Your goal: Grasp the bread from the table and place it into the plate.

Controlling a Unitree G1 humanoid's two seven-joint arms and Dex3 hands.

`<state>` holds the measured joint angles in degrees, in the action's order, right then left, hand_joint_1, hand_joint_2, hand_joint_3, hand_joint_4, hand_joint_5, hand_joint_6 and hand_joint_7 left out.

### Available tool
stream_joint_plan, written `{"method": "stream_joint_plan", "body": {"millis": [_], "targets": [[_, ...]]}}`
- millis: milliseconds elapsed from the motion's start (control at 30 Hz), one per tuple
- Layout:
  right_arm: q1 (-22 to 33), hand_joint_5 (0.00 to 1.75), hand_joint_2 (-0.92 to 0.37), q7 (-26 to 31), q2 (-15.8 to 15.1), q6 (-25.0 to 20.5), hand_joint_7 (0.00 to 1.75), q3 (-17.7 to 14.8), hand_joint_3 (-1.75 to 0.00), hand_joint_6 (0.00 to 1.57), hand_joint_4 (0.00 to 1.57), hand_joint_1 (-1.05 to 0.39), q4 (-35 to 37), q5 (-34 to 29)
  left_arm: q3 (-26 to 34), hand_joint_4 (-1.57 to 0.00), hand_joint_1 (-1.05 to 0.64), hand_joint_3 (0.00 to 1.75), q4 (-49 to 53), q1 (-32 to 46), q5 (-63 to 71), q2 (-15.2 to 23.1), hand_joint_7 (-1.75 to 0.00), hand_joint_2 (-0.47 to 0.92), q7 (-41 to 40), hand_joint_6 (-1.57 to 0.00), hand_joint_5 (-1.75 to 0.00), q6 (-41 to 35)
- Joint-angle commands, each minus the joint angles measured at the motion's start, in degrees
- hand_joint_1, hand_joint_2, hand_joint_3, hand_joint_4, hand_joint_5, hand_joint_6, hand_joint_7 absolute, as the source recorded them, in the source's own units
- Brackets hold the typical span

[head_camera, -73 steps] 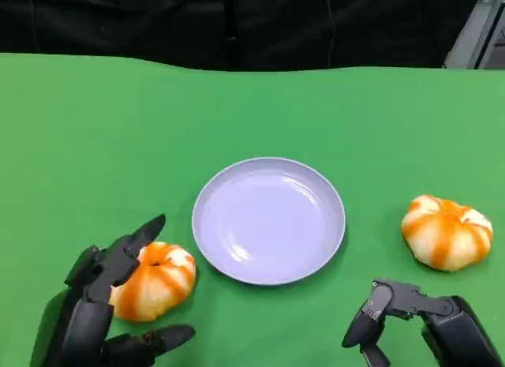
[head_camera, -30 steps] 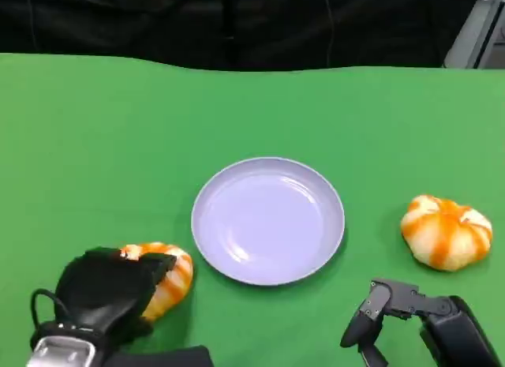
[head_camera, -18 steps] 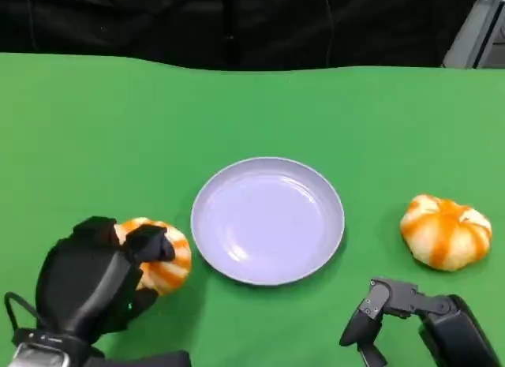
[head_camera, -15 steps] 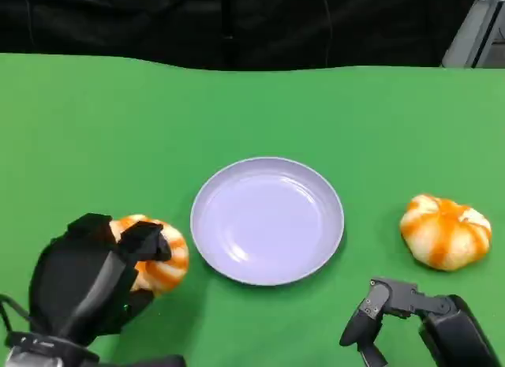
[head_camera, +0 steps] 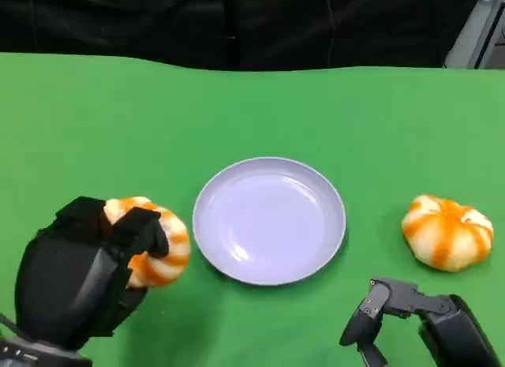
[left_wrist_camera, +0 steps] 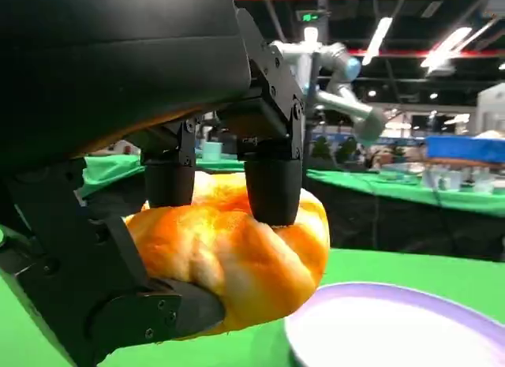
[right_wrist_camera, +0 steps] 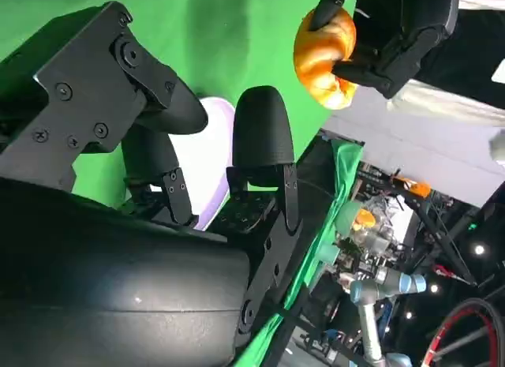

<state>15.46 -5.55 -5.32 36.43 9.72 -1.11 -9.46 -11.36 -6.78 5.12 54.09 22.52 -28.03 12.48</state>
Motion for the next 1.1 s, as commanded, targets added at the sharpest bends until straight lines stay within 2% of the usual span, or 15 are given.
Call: {"method": "stream_joint_plan", "body": {"millis": [33, 233, 367, 500, 733, 767, 800, 833, 867, 900, 967, 1000, 1033, 1100], "targets": [[0.06, 1.58, -0.29, 0.06, -0.12, 0.34, 1.22, 0.14, -1.35, 0.83, 0.79, 0.02, 0.33, 0.78, -1.08, -0.96, -0.10, 1.38, 2.58, -4.06, -0.42, -0.88, -1.56, 0.23, -0.90, -0.86, -1.75, 1.44], [0.28, 1.59, -0.29, 0.44, 0.02, 0.22, 1.22, 0.22, -1.35, 0.84, 0.79, 0.02, -0.02, -0.12, -3.49, -0.98, -0.11, 1.41, 6.92, -9.30, -0.72, -3.04, -1.55, 0.23, -0.69, -0.88, -1.75, 2.30], [0.25, 1.58, -0.28, 0.58, 0.09, 0.15, 1.22, 0.29, -1.36, 0.84, 0.78, 0.03, -0.12, -0.61, -5.01, -0.97, -0.15, 1.43, 10.55, -12.46, -1.21, -4.19, -1.62, 0.25, -0.35, -0.82, -1.75, 3.00], [0.20, 1.59, -0.28, 0.24, 0.23, 0.31, 1.21, 0.50, -1.36, 0.83, 0.78, 0.00, 0.18, 0.26, -7.07, -0.97, -0.15, 1.44, 15.22, -16.24, -0.65, -6.38, -1.72, 0.21, -1.96, -0.76, -1.75, 3.22], [0.17, 1.59, -0.29, 0.32, 0.18, 0.40, 1.22, 0.60, -1.33, 0.83, 0.78, -0.01, 0.12, 0.34, -8.45, -0.98, -0.15, 1.42, 18.27, -19.06, -0.39, -7.63, -1.69, 0.22, -2.97, -0.77, -1.75, 2.82], [0.23, 1.59, -0.29, 0.50, 0.19, 0.50, 1.22, 0.54, -1.33, 0.83, 0.78, -0.01, 0.16, 0.06, -8.91, -0.98, -0.15, 1.42, 17.65, -20.05, -2.03, -7.60, -1.69, 0.22, 2.37, -0.77, -1.75, 1.98], [0.27, 1.59, -0.29, 0.63, 0.18, 0.58, 1.22, 0.50, -1.34, 0.83, 0.78, 0.00, 0.19, -0.15, -9.26, -0.73, -0.20, 0.96, 17.12, -20.78, -3.30, -7.56, -1.04, 0.45, 6.46, -0.60, -1.29, 1.32], [0.30, 1.58, -0.29, 0.73, 0.18, 0.63, 1.22, 0.47, -1.35, 0.83, 0.79, 0.01, 0.21, -0.29, -9.48, -0.67, -0.23, 0.67, 16.66, -21.26, -4.23, -7.52, -0.65, 0.59, 9.41, -0.63, -1.09, 0.81], [0.32, 1.58, -0.28, 0.72, 0.18, 0.66, 1.22, 0.50, -1.36, 0.83, 0.79, 0.01, 0.24, -0.21, -9.78, -0.64, -0.24, 0.48, 15.59, -21.41, -4.60, -7.19, -0.40, 0.69, 13.17, -0.67, -0.98, -0.46], [0.33, 1.58, -0.28, 0.68, 0.18, 0.68, 1.22, 0.53, -1.36, 0.83, 0.79, 0.01, 0.25, -0.11, -9.91, -0.42, -0.33, 0.26, 14.78, -21.32, -4.62, -6.95, -0.17, 0.81, 15.22, -0.49, -0.74, -1.37], [0.34, 1.58, -0.28, 0.65, 0.18, 0.69, 1.22, 0.56, -1.37, 0.83, 0.79, 0.01, 0.26, -0.01, -10.00, -0.32, -0.39, 0.10, 13.57, -21.14, -4.69, -6.72, -0.04, 0.90, 17.83, -0.39, -0.57, -2.58], [0.41, 1.58, -0.28, 0.64, 0.16, 0.51, 1.22, 0.53, -1.37, 0.84, 0.79, 0.01, 0.06, -0.01, -9.95, -0.25, -0.46, 0.10, 11.88, -20.43, -4.84, -6.04, -0.02, 0.91, 20.87, -0.32, -0.48, -3.83], [0.47, 1.59, -0.28, 0.61, 0.14, 0.34, 1.22, 0.51, -1.37, 0.84, 0.79, 0.01, -0.13, 0.03, -9.79, -0.13, -0.61, 0.13, 10.30, -19.72, -5.04, -5.43, -0.01, 0.92, 23.36, -0.20, -0.30, -4.85], [0.52, 1.59, -0.27, 0.53, 0.07, 0.23, 1.22, 0.47, -1.38, 0.84, 0.79, 0.02, -0.28, 0.15, -9.21, -0.03, -0.73, 0.17, 7.69, -18.52, -5.96, -4.56, -0.01, 0.92, 26.89, -0.10, -0.12, -6.16]]}}
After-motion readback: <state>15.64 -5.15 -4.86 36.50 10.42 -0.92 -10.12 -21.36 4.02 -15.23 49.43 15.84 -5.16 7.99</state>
